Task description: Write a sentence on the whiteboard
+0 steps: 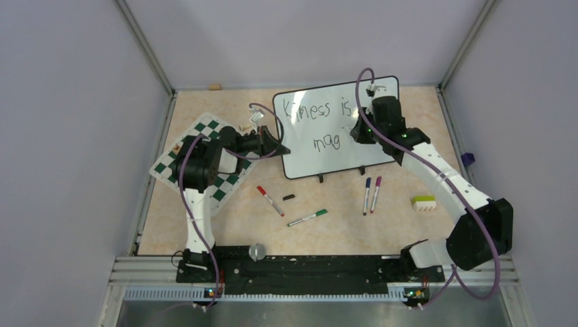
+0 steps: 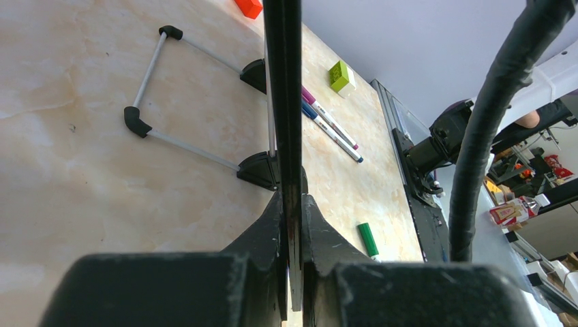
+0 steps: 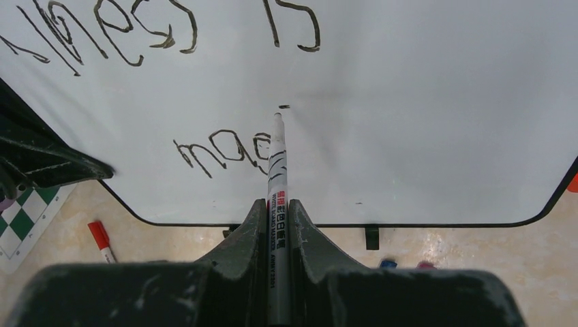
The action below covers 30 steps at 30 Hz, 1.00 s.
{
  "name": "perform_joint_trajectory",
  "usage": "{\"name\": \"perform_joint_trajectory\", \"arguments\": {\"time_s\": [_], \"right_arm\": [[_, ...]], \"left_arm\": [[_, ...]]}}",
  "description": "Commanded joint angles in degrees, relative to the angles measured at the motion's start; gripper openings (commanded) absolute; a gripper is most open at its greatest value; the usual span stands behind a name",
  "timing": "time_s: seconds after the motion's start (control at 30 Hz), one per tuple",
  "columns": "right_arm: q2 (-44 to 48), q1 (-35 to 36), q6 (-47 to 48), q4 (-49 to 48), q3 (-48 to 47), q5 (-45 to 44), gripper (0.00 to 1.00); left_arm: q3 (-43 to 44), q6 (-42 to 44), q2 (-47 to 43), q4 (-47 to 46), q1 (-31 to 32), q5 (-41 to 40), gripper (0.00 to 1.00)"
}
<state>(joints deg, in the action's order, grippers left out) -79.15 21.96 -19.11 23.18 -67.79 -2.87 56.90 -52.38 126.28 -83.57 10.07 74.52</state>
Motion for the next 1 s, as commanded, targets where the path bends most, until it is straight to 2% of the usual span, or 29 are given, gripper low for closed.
{"name": "perform_joint_trajectory", "arguments": {"time_s": [0.0, 0.23, 0.97], "right_arm": [[2.9, -0.3, 0.4, -0.4, 1.9, 1.2, 0.00], [2.0, -0.3, 0.6, -1.0, 3.2, 1.8, 0.00], [-3.6, -0.3, 1.2, -2.7, -1.1, 0.4, 0.00]], "left_arm": [[1.1, 2.9, -1.8, -9.2, 0.0, 1.3, 0.00], [1.1, 2.8, -1.8, -9.2, 0.0, 1.2, 0.00], [1.2, 2.7, -1.8, -9.2, 0.1, 1.1, 0.00]]}}
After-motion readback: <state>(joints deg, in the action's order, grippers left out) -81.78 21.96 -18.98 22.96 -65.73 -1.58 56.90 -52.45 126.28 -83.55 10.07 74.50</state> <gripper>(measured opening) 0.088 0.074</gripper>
